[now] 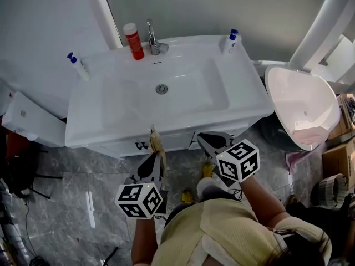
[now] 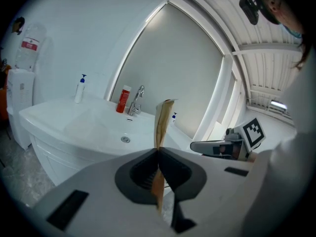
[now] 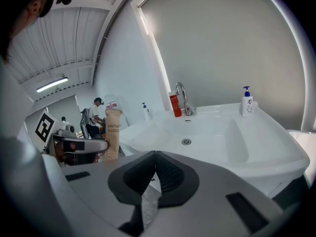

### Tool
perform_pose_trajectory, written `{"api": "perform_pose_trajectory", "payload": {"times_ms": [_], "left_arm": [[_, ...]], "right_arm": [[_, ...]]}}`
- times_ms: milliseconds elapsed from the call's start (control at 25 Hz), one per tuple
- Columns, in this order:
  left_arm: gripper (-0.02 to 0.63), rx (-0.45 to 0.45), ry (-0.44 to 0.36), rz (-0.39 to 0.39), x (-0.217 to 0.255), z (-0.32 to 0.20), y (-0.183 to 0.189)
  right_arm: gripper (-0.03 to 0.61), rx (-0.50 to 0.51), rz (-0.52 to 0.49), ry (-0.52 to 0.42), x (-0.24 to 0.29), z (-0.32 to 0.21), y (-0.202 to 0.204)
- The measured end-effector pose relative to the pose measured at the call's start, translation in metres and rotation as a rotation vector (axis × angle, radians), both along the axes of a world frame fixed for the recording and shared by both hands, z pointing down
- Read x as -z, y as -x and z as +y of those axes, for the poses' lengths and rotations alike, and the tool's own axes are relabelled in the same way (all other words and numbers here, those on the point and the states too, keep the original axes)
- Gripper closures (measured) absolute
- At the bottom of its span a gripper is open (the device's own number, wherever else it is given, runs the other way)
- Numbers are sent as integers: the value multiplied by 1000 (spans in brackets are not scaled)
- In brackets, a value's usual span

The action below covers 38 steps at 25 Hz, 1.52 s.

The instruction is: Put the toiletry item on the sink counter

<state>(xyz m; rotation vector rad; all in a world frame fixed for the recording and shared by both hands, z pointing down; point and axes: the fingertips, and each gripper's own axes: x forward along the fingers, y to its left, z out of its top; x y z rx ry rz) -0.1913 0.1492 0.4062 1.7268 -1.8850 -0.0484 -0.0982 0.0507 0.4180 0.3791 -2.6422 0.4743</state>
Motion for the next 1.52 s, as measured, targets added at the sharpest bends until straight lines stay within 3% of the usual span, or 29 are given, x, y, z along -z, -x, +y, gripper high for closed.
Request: {"api": "perform_pose_trajectory", "payload": {"times_ms": [720, 1520], "left_arm": [[572, -44, 0, -41, 11, -132, -12], [572, -108, 24, -76, 11, -269, -44]], "right_arm": [[552, -12, -29, -6, 9, -120, -17], [552, -79, -46, 21, 2, -227, -74]]}}
